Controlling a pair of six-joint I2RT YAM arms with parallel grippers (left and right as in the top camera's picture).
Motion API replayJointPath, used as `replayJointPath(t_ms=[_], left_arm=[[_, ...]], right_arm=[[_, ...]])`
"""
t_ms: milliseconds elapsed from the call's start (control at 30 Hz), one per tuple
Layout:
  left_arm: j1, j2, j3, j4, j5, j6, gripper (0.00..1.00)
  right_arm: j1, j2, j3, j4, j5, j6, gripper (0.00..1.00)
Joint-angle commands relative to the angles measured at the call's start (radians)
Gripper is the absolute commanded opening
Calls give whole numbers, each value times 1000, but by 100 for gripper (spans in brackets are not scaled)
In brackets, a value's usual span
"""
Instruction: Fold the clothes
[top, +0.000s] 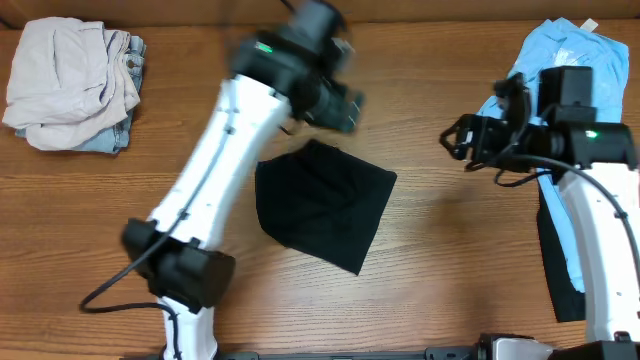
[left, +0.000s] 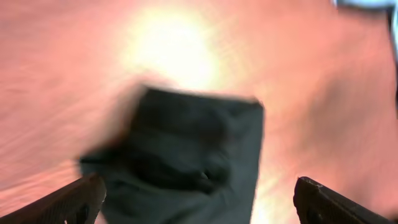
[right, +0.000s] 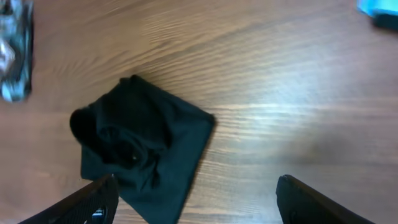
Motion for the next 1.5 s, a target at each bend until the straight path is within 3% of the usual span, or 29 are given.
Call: replayJointPath(t_ms=[0, 233, 433, 767, 1467], left_arm=[[101, -30, 68, -9, 1, -37, 100], [259, -28, 58, -26, 0, 52, 100], [317, -28, 31, -66, -36, 76, 100], [339, -27, -36, -50, -61, 102, 100], [387, -27, -86, -12, -79, 132, 100]], right_arm=[[148, -8, 24, 42, 43, -62, 85], [500, 105, 24, 240, 260, -66, 85], [650, 256, 24, 385, 332, -118, 88], [698, 371, 24, 481, 266, -143, 79], [699, 447, 22, 530, 177, -139, 42]])
